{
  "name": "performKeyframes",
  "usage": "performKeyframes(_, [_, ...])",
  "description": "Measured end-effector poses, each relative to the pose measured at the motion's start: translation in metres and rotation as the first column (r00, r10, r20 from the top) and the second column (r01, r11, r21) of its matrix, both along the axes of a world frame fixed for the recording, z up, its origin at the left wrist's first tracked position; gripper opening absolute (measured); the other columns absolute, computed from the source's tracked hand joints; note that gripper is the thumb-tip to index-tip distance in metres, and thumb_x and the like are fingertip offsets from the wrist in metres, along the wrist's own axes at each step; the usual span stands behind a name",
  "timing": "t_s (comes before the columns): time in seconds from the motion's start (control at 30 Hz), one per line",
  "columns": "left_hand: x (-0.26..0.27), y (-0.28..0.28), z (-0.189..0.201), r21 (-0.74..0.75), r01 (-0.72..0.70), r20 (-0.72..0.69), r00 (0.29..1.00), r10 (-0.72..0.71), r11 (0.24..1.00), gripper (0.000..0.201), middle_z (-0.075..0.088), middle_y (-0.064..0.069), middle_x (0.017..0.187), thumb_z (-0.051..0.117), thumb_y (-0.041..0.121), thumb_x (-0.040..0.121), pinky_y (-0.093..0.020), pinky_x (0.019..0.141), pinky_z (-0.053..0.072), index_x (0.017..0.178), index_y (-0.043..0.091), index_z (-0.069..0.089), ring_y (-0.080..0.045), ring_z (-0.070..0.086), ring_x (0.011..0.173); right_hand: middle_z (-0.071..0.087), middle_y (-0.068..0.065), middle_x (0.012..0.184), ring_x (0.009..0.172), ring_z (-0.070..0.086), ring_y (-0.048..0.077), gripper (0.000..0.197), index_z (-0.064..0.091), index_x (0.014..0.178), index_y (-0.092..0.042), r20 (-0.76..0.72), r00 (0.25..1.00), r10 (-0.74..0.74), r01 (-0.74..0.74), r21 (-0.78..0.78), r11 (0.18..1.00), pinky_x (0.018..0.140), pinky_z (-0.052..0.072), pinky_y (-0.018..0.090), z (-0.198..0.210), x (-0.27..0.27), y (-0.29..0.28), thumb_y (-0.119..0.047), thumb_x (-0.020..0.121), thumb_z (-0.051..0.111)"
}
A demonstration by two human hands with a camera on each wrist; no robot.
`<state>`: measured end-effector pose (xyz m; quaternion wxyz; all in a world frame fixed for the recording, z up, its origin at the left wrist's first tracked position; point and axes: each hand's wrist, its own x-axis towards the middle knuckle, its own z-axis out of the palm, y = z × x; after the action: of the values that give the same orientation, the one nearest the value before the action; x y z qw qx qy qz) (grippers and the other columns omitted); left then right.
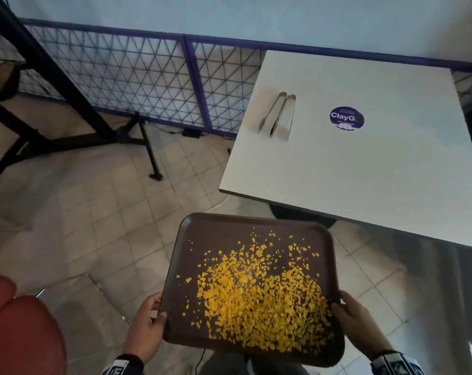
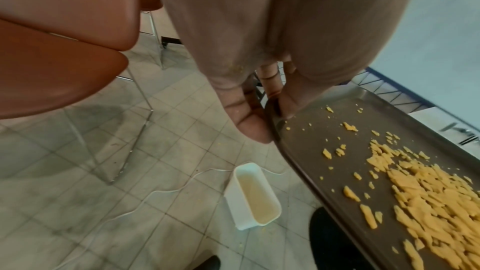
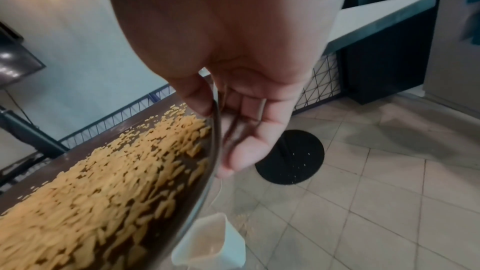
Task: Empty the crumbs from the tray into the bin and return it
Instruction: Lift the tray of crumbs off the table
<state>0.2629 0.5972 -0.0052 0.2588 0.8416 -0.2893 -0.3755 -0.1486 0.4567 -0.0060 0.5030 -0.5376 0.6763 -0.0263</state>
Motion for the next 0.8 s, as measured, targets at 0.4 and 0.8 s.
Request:
performKeyframes(0.4, [-0.003, 0.011, -0.095, 0.107, 0.009, 0.033, 0.999, -0.013, 0.994, 0.045, 0.062, -0.001, 0.116, 0.056, 0.0, 0.094, -0.042, 0.093, 0.049, 0.11, 0.042, 0.055, -0.023, 0.061, 0.105, 0.062, 0.02, 0.116, 0.089, 0.049, 0.023, 0.029, 0.045, 0.129, -0.012, -0.137, 0.99, 0.045, -0.037, 0.062, 0.997, 0.072, 0.035, 0.029, -0.075, 0.016, 0.007, -0.019, 0.103, 0.033])
performKeyframes(0.8, [0.031, -0.094, -0.267, 0.012, 0.066, 0.183, 0.981, -0.067, 0.998, 0.04, 0.055, -0.008, 0.128, 0.055, 0.001, 0.095, -0.029, 0.092, 0.042, 0.135, 0.008, 0.053, -0.021, 0.058, 0.101, 0.057, 0.015, 0.086, 0.072, 0.047, 0.027, 0.025, 0.052, 0.113, -0.002, -0.168, 0.969, -0.18, 0.138, -0.233, 0.963, 0.056, 0.032, 0.033, -0.255, 0.058, -0.053, -0.02, 0.103, 0.039])
